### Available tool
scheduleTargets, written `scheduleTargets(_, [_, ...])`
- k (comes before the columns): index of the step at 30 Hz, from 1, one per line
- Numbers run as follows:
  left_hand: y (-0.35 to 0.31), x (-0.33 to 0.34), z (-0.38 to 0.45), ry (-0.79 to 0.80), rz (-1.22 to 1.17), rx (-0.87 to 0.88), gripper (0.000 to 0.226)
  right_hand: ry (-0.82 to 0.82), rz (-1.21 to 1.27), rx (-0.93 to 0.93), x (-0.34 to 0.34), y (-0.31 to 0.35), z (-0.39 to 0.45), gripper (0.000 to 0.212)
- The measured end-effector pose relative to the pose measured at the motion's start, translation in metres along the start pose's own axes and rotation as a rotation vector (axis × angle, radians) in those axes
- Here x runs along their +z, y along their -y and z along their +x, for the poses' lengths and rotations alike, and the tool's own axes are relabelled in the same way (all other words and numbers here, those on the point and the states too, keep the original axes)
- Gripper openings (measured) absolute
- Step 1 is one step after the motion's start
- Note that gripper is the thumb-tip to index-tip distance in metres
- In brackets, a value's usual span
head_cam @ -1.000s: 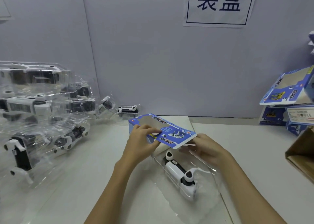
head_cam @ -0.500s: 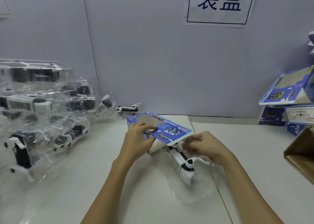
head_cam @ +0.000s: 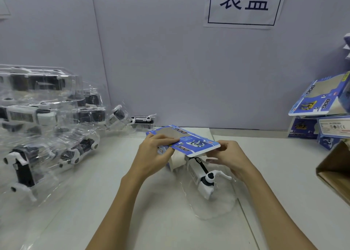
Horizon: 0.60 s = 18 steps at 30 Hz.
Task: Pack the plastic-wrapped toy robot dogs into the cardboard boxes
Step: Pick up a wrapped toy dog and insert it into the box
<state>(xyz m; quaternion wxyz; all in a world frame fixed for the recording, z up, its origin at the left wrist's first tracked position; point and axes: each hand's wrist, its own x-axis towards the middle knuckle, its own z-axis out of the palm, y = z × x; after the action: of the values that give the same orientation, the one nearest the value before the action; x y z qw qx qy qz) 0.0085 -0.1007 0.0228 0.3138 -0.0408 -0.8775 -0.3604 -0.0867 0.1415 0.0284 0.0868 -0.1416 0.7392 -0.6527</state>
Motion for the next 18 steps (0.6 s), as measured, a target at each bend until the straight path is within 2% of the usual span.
scheduleTargets(2, [-0.002, 0.001, -0.001, -0.016, -0.029, 0.005, 0.035, -0.009, -0.017, 0.024, 0.001, -0.002, 0.004, 0.014])
scheduleTargets(6, [-0.004, 0.000, -0.003, 0.004, 0.073, 0.016, 0.040, 0.021, -0.111, 0.049, 0.002, -0.005, 0.010, 0.018])
scheduleTargets(9, [-0.005, 0.002, -0.004, 0.086, 0.115, 0.033, 0.042, 0.010, -0.157, 0.070, 0.005, -0.011, 0.016, 0.019])
scheduleTargets(12, [-0.004, 0.008, -0.006, 0.136, 0.148, 0.063, 0.029, 0.002, -0.093, 0.124, 0.003, -0.017, 0.020, 0.017])
scheduleTargets(15, [-0.004, 0.007, -0.004, 0.151, 0.119, -0.005, 0.019, 0.077, 0.028, 0.152, -0.007, -0.019, 0.019, 0.022])
scheduleTargets(16, [-0.004, 0.007, -0.004, 0.193, 0.075, -0.046, 0.025, 0.118, 0.043, 0.147, -0.011, -0.019, 0.017, 0.027])
scheduleTargets(18, [-0.008, 0.009, -0.005, 0.368, -0.037, -0.153, 0.061, 0.171, 0.060, 0.133, -0.014, -0.020, 0.013, 0.035])
